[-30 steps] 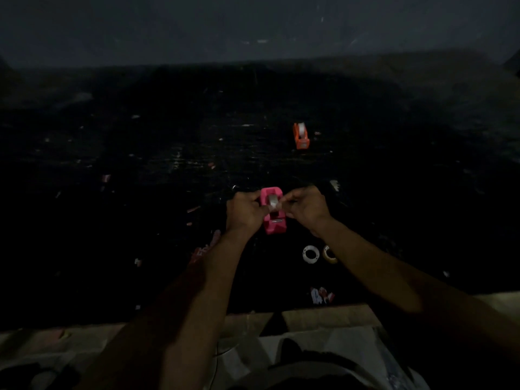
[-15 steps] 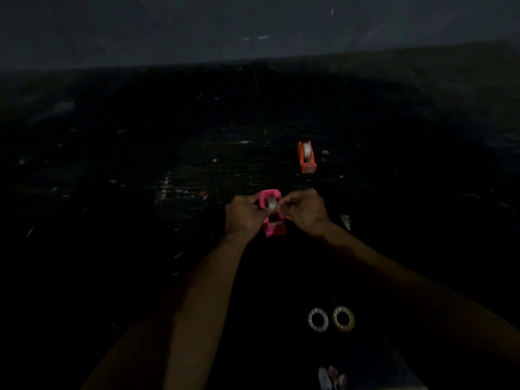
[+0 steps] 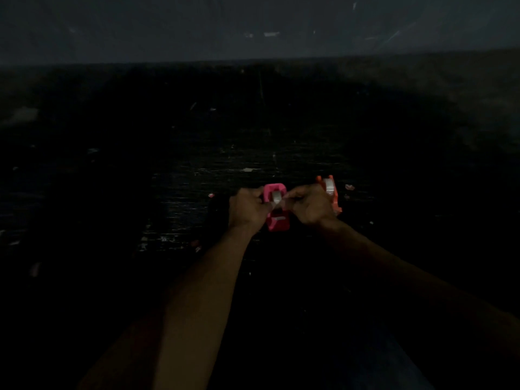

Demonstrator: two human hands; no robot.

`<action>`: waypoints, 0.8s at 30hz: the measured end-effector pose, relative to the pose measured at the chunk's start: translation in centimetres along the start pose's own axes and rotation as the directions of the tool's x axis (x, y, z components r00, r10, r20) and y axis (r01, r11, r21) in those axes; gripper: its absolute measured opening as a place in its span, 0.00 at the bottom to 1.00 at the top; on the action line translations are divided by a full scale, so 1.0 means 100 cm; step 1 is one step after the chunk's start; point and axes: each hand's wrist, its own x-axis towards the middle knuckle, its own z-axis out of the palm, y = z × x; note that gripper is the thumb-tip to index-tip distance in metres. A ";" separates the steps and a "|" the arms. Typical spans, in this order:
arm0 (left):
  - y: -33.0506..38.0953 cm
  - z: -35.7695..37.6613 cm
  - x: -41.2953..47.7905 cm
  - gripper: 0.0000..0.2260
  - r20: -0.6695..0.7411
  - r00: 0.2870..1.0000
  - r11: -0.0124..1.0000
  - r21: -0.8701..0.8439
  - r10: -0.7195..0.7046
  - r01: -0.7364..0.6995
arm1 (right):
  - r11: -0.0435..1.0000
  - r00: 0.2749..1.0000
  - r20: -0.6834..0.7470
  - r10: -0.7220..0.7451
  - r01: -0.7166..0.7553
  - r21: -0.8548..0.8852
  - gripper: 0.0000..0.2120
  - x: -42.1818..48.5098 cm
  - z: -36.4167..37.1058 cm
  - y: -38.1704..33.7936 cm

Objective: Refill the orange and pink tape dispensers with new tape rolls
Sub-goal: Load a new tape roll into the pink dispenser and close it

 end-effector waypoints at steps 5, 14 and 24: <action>0.000 0.000 0.017 0.17 -0.001 1.000 1.000 -0.025 -0.004 0.004 | 0.999 1.000 0.007 0.011 -0.012 0.040 0.06 0.017 -0.001 -0.002; 0.004 0.007 0.014 0.20 -0.010 0.998 0.998 0.039 0.055 -0.054 | 0.999 0.999 -0.032 -0.017 0.018 0.035 0.06 0.015 -0.003 0.005; 0.004 0.009 0.013 0.22 -0.013 0.997 0.973 0.222 0.075 -0.070 | 0.942 0.965 0.096 -0.243 0.258 -0.212 0.09 0.010 -0.021 -0.015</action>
